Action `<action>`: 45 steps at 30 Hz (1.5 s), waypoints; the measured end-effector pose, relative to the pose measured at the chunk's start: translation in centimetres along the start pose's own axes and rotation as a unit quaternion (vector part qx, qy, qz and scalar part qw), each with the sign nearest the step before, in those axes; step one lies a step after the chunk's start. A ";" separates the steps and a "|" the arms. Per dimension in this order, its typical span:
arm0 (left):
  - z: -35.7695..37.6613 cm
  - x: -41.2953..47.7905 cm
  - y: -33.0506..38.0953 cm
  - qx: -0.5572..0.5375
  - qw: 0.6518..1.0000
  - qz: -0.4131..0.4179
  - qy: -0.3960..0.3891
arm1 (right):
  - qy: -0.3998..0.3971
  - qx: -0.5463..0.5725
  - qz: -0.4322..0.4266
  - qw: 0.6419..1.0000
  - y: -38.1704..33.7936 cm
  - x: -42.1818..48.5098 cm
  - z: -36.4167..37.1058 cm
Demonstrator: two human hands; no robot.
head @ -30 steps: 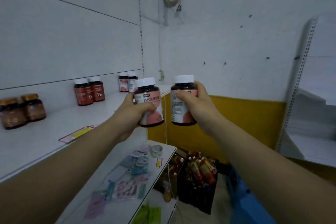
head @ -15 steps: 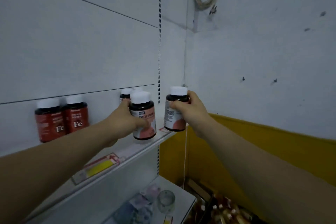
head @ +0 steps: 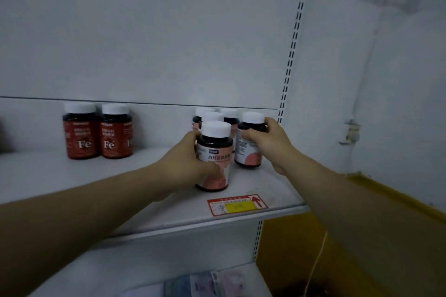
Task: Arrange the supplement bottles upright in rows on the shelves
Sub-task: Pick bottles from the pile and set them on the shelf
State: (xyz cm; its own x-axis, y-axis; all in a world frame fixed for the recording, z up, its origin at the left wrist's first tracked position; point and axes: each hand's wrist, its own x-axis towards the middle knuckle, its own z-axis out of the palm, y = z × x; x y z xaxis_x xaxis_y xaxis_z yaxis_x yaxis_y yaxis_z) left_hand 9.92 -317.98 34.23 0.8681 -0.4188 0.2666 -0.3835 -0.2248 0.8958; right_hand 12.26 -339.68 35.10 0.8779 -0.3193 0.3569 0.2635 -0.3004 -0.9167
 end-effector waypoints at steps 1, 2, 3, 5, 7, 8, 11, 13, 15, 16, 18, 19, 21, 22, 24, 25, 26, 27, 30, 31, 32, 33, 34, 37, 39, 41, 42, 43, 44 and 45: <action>0.5 -0.1 0.1 0.011 1.000 -0.002 0.016 | -0.019 -0.002 -0.001 1.000 0.6 0.5 -0.2; 0.9 -0.1 0.1 0.023 0.999 0.000 0.033 | -0.038 -0.006 -0.005 0.999 1.1 0.9 -0.3; 1.2 -0.1 0.1 0.033 0.998 0.001 0.049 | -0.057 -0.007 -0.009 0.998 1.3 1.3 -0.3; 1.7 0.0 0.1 0.036 0.997 -0.010 0.067 | -0.092 -0.005 -0.016 0.996 1.4 2.0 -0.2; 2.1 0.2 0.1 0.040 0.997 -0.020 0.069 | -0.131 -0.017 -0.031 0.991 1.2 2.3 -0.2; 2.3 0.5 0.0 0.045 0.996 -0.023 0.069 | -0.151 -0.030 -0.039 0.987 1.2 2.5 -0.1; 3.0 1.0 -0.1 0.049 0.996 -0.030 0.071 | -0.178 -0.061 -0.050 0.981 1.2 2.5 -0.3; 3.4 1.3 -0.1 0.053 0.995 -0.030 0.074 | -0.175 -0.071 -0.064 0.980 1.6 2.4 -0.4; 3.6 1.7 0.0 0.052 0.995 -0.031 0.073 | -0.171 -0.089 -0.070 0.979 1.7 2.3 -0.4; 3.7 1.9 0.0 0.052 0.995 -0.034 0.073 | -0.172 -0.093 -0.071 0.978 1.7 2.3 -0.4; 3.9 2.2 0.2 0.051 0.995 -0.043 0.076 | -0.181 -0.095 -0.076 0.976 1.7 2.3 -0.3; 4.0 2.3 0.1 0.051 0.994 -0.047 0.081 | -0.185 -0.096 -0.078 0.975 1.8 2.2 -0.2; 4.0 2.4 -0.2 0.051 0.993 -0.054 0.093 | -0.191 -0.096 -0.081 0.973 1.9 2.3 -0.2; 4.0 2.4 -0.3 0.050 0.992 -0.059 0.097 | -0.194 -0.097 -0.080 0.973 1.8 2.3 -0.2; 3.9 2.5 -0.3 0.049 0.992 -0.072 0.093 | -0.202 -0.101 -0.085 0.970 1.5 2.4 -0.2; 3.7 2.5 -0.2 0.053 0.992 -0.077 0.089 | -0.210 -0.106 -0.089 0.968 1.4 2.5 -0.2; 3.6 2.6 -0.1 0.057 0.991 -0.082 0.085 | -0.219 -0.110 -0.087 0.965 1.3 2.7 -0.2; 3.4 2.6 0.0 0.060 0.991 -0.089 0.081 | -0.226 -0.119 -0.079 0.964 1.2 2.9 -0.3; 2.5 2.4 0.5 0.087 0.988 -0.113 0.056 | -0.219 -0.180 -0.051 0.958 0.0 3.4 -0.9; 2.1 2.2 0.7 0.104 0.985 -0.127 0.053 | -0.207 -0.202 -0.052 0.956 -0.6 3.6 -1.1; 1.6 2.0 1.1 0.126 0.980 -0.141 0.057 | -0.192 -0.216 -0.056 0.956 -1.3 3.8 -1.3; 0.9 1.7 1.4 0.151 0.974 -0.155 0.062 | -0.177 -0.226 -0.062 0.956 -2.3 3.8 -1.5; 0.1 1.4 1.7 0.173 0.969 -0.166 0.065 | -0.164 -0.234 -0.070 0.956 -3.3 3.7 -1.5; -3.0 -0.4 2.8 0.281 0.940 -0.179 0.068 | -0.161 -0.260 -0.109 0.946 -6.3 2.9 -0.4; -5.4 -2.6 3.5 0.381 0.905 -0.173 0.080 | -0.176 -0.280 -0.142 0.933 -8.3 1.8 1.6; -8.0 -5.3 4.0 0.424 0.889 -0.149 0.093 | -0.198 -0.298 -0.176 0.917 -10.3 0.2 4.8; -9.5 -7.0 4.1 0.431 0.885 -0.144 0.098 | -0.210 -0.305 -0.193 0.909 -11.2 -0.7 6.9; -11.1 -8.8 4.2 0.440 0.880 -0.147 0.104 | -0.222 -0.310 -0.210 0.900 -12.2 -1.8 9.2; -12.9 -10.7 4.1 0.450 0.872 -0.156 0.110 | -0.235 -0.312 -0.224 0.893 -13.1 -2.9 11.7; -14.8 -12.8 4.0 0.457 0.865 -0.171 0.120 | -0.248 -0.313 -0.238 0.886 -14.1 -4.2 14.3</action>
State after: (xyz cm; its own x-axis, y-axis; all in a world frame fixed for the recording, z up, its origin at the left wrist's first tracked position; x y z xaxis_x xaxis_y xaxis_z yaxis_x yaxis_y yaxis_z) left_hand 1.97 -300.47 39.68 0.9782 -0.0205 0.2064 -0.0856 -0.9464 0.3114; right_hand 10.57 -321.22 43.90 0.8359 0.3638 0.4110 0.5131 -0.7839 -0.3496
